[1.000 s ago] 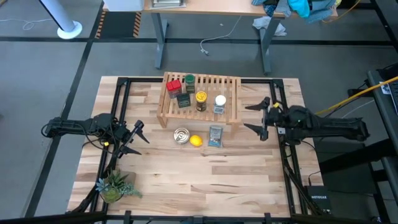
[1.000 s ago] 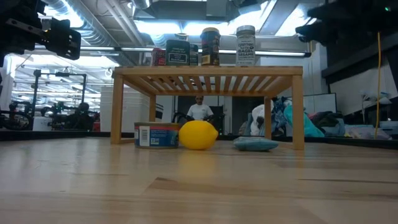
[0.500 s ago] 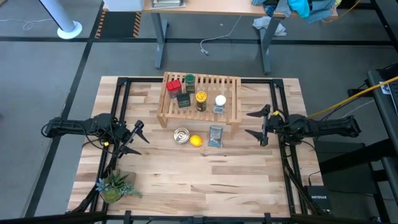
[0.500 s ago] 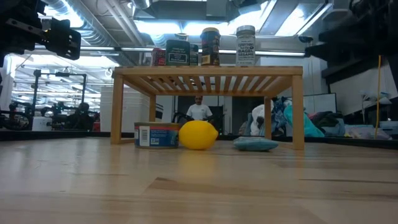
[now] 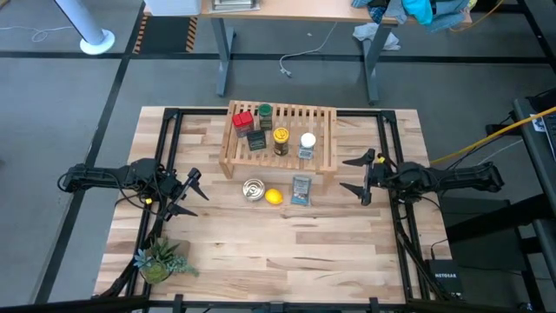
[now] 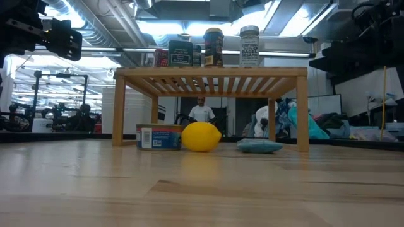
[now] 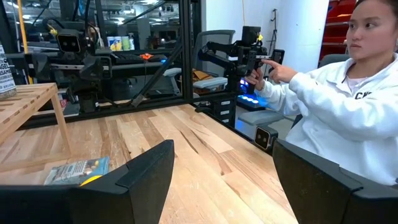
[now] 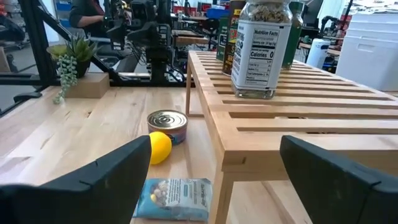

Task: Shelf spices
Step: Return to Home Position

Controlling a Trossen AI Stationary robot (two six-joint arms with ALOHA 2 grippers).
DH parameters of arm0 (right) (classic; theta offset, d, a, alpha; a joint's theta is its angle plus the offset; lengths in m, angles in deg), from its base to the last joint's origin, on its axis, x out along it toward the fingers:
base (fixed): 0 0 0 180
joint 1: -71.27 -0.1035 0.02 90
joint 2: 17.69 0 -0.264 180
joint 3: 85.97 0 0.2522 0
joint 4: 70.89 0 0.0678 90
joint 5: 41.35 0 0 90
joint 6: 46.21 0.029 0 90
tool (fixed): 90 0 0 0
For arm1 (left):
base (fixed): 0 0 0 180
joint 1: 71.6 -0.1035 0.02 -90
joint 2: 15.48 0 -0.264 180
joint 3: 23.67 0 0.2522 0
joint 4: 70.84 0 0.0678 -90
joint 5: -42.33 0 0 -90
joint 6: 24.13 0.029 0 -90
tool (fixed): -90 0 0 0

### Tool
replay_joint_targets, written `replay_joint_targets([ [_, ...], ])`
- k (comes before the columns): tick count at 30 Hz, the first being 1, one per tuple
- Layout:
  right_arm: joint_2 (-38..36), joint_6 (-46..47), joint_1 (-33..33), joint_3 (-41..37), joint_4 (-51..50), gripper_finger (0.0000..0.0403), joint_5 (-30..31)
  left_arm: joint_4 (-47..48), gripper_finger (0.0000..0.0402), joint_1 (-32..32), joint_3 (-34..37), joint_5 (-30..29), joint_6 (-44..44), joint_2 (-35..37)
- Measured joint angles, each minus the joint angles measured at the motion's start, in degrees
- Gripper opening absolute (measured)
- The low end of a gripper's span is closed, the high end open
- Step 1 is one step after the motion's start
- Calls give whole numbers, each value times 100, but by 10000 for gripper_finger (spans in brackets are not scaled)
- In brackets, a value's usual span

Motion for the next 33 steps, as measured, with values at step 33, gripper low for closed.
replay_joint_targets([
  [33, -2, 389, 2, 0, -559, 363, 157, 0, 266, 0, 0, 0, 0, 0],
])
